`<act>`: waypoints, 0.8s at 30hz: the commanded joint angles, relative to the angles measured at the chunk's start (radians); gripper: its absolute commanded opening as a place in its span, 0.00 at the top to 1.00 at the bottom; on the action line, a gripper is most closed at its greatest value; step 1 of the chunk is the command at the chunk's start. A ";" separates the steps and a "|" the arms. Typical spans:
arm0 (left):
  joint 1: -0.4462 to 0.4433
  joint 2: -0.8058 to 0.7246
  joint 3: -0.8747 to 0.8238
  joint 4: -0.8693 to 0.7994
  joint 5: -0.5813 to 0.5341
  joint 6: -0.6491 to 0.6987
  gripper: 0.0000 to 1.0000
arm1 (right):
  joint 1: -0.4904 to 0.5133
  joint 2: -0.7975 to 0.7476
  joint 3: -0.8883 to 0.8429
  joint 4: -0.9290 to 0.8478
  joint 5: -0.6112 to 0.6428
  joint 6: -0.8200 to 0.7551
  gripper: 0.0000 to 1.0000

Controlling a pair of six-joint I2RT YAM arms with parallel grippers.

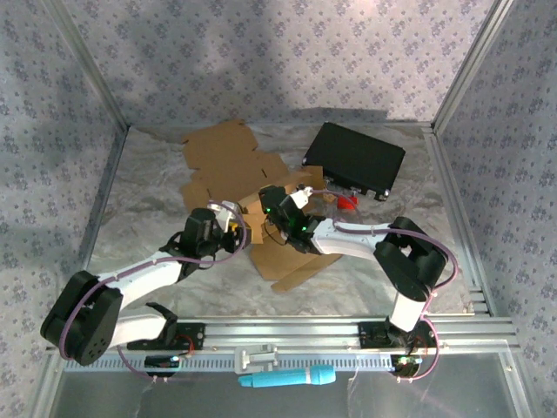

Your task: Fold the paper box

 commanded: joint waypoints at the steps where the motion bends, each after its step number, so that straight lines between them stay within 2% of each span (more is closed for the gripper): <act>1: -0.006 0.019 0.022 0.050 -0.030 -0.006 0.45 | -0.001 0.012 -0.007 0.020 -0.002 -0.005 1.00; 4: -0.007 0.046 0.040 0.054 -0.031 -0.011 0.45 | 0.005 0.019 -0.020 0.047 -0.008 -0.018 1.00; 9: -0.008 0.049 0.041 0.041 -0.099 -0.027 0.46 | 0.020 0.034 -0.072 0.156 -0.002 -0.062 1.00; 24: -0.014 0.067 0.045 0.042 -0.137 -0.051 0.47 | 0.035 0.102 -0.153 0.385 0.008 -0.186 1.00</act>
